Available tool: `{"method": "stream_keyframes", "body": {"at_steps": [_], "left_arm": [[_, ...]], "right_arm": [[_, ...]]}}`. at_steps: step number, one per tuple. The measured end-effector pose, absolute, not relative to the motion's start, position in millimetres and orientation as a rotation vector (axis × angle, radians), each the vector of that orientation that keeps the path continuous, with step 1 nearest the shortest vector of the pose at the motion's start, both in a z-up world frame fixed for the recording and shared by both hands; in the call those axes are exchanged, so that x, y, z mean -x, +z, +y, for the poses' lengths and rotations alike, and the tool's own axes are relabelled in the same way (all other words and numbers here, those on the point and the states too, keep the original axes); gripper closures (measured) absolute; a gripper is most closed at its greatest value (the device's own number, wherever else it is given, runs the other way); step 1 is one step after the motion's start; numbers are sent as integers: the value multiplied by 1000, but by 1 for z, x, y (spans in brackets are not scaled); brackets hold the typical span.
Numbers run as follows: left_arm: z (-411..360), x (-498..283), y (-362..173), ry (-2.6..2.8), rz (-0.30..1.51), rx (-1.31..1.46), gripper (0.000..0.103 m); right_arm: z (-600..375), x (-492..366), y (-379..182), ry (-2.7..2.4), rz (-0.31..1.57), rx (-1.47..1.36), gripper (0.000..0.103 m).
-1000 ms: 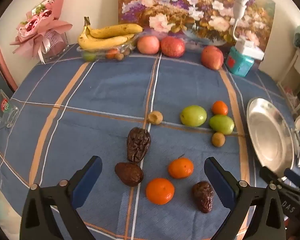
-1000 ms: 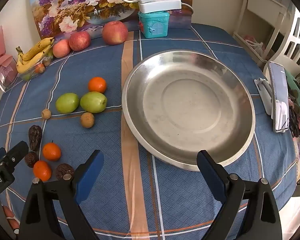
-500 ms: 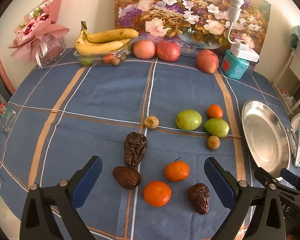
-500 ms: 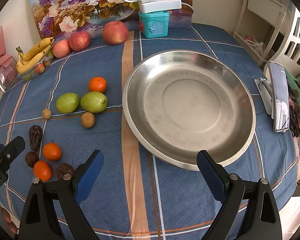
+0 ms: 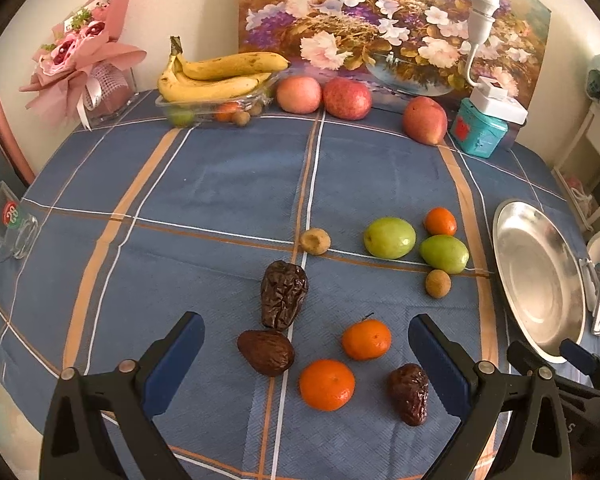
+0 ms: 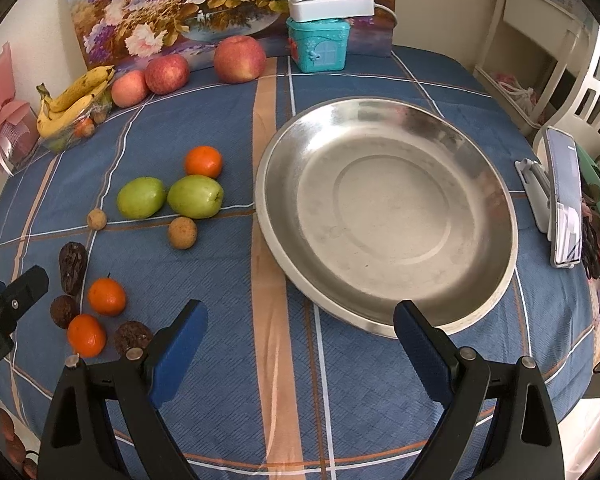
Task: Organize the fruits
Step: 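Move both tools toward the dried red dates on the tablecloth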
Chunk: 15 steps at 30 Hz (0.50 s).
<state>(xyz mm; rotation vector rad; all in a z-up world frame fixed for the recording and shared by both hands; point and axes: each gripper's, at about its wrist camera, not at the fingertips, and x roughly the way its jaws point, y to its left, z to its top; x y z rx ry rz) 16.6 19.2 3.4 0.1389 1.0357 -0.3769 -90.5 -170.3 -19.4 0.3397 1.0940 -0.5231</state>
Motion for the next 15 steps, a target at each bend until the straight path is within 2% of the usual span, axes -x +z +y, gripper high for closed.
{"method": "stream_keyframes", "body": {"at_steps": [6,15], "left_arm": [[21,-21,0,-371,1070,-132,0],[31,-30,-11,-378,1153,-51,1]], "right_arm": [[-163,85,-22,-492,1057,-313,9],[-147,72,-35,-371,1121,-383,9]]}}
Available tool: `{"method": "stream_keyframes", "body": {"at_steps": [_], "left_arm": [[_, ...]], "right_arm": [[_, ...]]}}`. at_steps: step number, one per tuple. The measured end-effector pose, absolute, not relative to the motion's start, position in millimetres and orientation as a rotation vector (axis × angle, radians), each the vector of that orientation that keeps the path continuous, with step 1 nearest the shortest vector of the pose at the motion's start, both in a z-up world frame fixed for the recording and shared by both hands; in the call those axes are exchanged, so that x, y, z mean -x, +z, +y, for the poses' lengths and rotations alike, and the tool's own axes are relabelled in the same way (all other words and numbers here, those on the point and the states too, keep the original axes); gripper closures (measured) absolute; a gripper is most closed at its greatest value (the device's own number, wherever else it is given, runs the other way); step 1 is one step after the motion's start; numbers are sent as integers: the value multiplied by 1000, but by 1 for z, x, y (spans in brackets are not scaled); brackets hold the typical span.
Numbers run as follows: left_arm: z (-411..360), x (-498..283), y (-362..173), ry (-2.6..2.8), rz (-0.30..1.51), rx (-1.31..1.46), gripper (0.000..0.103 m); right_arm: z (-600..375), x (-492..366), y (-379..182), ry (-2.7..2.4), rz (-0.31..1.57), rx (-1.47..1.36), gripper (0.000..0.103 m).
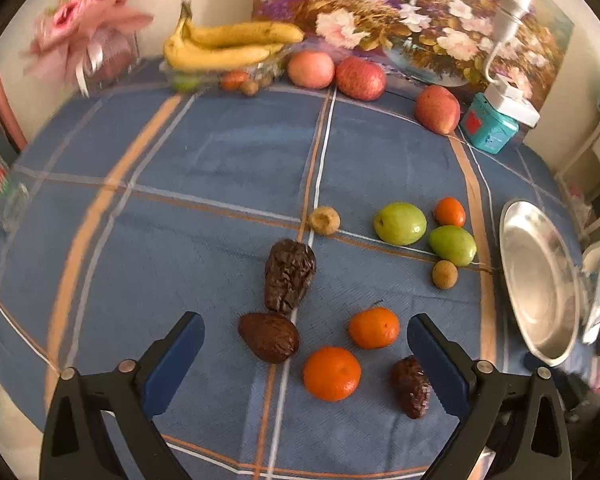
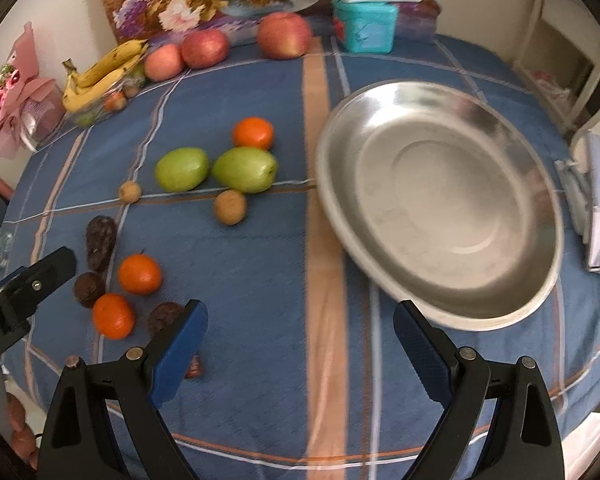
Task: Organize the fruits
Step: 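Move both tools toward the dried red dates on the tablecloth, then close the right tool on a dried date while the left tool grasps another date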
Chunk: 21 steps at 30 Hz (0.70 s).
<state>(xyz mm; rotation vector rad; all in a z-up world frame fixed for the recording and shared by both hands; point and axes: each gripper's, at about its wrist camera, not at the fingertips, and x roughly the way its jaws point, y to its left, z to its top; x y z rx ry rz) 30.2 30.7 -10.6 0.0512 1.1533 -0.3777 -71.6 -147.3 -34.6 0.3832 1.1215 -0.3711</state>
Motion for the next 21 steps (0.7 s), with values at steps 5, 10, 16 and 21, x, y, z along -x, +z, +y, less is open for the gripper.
{"method": "stream_keyframes", "body": {"at_steps": [5,10,16,21], "left_arm": [[36,-36,-24,-371,1220,-8,8],[44,-41,-34,-360,1267,47,19],[52,-46,-40,-349,1293,94,38],[55,-47,-45,-357,1326,125,64]], "right_arm": [[-125,57,-47,-272,1163,-359,9],[-104,47,-50,-199,1214,-343,11],[-87,42,-49,-137,1223,-364,40],[-81,38,-51,-100,1230,-365,60]]}}
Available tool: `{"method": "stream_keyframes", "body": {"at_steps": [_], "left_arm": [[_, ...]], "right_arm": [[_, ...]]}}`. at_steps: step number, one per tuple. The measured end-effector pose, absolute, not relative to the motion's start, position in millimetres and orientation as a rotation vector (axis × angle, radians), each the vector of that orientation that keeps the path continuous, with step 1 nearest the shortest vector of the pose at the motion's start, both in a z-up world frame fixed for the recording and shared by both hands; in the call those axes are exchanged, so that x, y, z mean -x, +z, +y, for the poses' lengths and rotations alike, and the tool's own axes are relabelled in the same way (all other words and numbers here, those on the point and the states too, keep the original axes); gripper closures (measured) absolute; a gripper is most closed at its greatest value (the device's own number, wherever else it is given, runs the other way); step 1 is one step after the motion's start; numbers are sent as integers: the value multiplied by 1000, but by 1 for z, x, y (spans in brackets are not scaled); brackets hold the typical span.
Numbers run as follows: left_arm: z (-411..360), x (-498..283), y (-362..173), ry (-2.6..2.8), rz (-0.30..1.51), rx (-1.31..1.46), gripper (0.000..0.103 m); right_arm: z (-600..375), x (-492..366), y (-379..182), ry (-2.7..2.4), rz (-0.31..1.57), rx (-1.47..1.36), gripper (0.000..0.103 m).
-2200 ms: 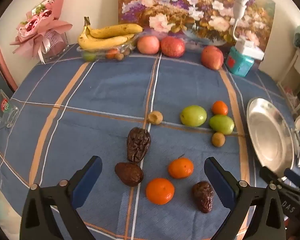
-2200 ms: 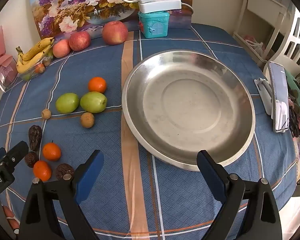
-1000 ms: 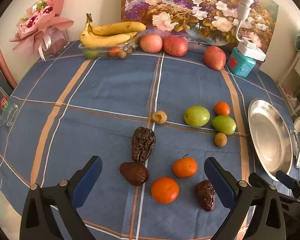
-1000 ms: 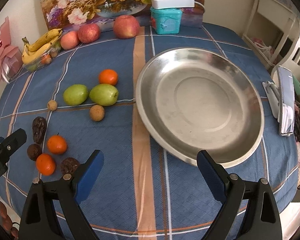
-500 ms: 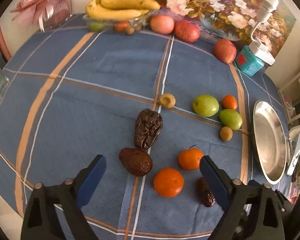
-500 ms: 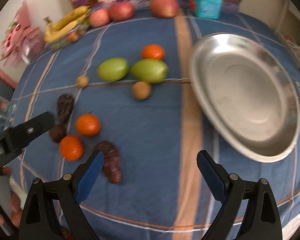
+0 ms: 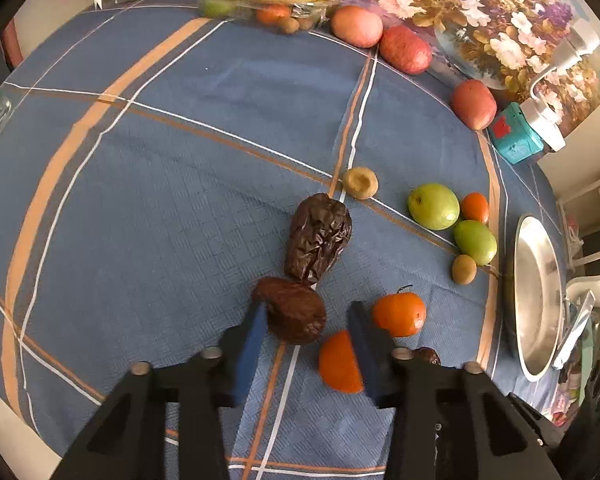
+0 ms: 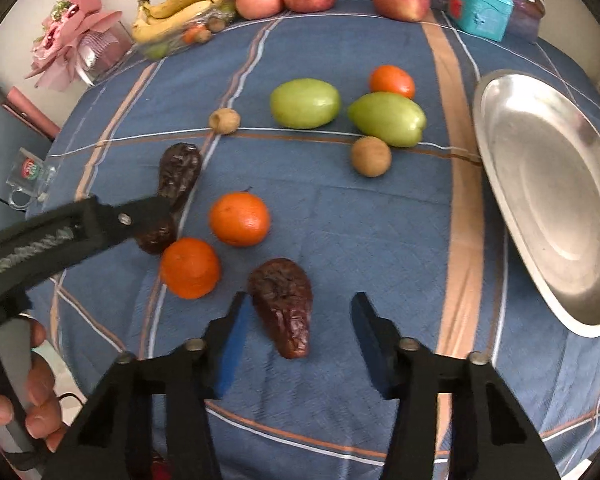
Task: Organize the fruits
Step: 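Close the right tool on a dried date while the left tool grasps another date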
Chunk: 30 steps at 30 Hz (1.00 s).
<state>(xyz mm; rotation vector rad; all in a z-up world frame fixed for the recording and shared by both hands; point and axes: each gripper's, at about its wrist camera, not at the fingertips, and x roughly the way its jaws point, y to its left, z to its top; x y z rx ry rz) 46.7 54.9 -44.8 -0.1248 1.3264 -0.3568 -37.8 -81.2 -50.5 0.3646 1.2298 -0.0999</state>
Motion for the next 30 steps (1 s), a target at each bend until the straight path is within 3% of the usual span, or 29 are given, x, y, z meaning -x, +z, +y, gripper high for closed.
{"method": "stream_keyframes", "body": {"at_steps": [3,9,14,16,20,24,30], "left_arm": [[60,-46,-41,-356,1312,150,77],[65,-48,-43,-335,1317,175,79],[69,-51,-48,-326,1331,204,68],[70,-52,-50,-310,1332,187,54],[68,-54,-56,-332,1359,212,52],[69,-52,-58,-372,1375,254,68],[71,-49,-48,-357,1355,260,69]], "right_arm": [[-79,37,-52,-74,1233,-373,71],[-81,37,-48,-68,1211,-405,72],[-83,41,-50,-77,1216,-413,72],[-83,41,-50,-78,1219,-413,72],[-83,39,-52,-81,1224,-413,72],[-86,38,-52,-80,1223,-407,72],[-87,42,-49,-87,1206,-415,72]]}}
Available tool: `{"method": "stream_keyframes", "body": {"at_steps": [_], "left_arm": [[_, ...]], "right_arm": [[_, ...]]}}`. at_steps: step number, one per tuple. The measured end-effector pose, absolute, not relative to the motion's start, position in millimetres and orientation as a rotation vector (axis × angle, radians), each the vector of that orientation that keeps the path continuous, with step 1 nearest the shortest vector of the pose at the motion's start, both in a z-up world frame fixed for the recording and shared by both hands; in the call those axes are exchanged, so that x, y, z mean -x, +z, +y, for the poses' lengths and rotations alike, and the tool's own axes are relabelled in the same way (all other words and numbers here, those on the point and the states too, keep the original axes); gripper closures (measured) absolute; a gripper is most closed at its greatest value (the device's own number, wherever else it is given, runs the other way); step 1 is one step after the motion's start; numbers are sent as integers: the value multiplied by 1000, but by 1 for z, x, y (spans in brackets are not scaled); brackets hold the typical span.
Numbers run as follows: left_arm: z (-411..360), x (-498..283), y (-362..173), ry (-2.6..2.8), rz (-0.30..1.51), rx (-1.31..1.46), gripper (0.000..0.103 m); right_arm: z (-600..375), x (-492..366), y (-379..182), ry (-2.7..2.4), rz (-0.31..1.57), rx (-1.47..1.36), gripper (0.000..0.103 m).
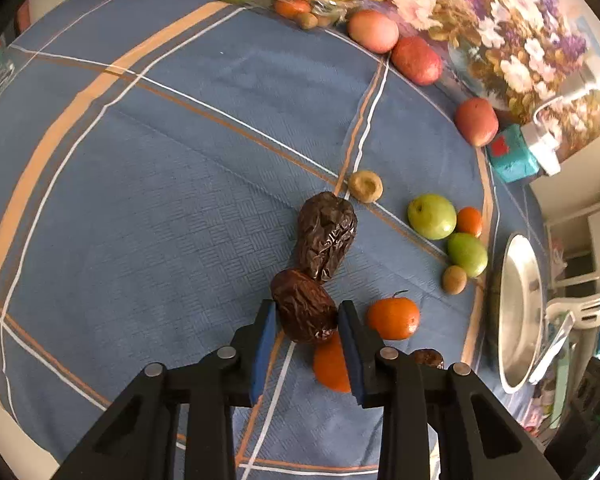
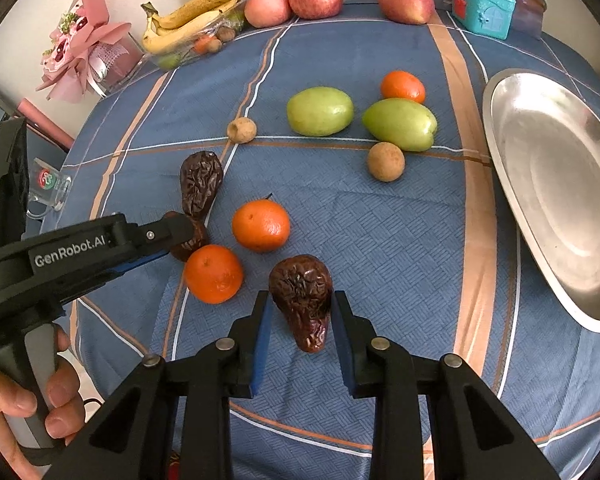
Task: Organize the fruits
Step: 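Close the right tool on a dried date while the left tool grasps another date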
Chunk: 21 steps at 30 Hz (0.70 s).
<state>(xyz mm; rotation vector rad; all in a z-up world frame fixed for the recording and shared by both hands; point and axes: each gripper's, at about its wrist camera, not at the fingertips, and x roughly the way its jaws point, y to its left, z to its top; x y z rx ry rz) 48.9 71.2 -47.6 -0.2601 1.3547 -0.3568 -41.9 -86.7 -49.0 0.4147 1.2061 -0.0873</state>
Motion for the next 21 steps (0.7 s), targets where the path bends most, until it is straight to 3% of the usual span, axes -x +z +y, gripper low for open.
{"method": "stream_keyframes", "body": {"at_steps": [13,21], "left_arm": [[76,-67,-21,-260,1308,313,69],[69,-78,-26,-169,1327,389,69]], "right_arm": [[-120,31,-4,-214,1105,-445,77],[-135,17,-7,-218,1103,-528,80]]}}
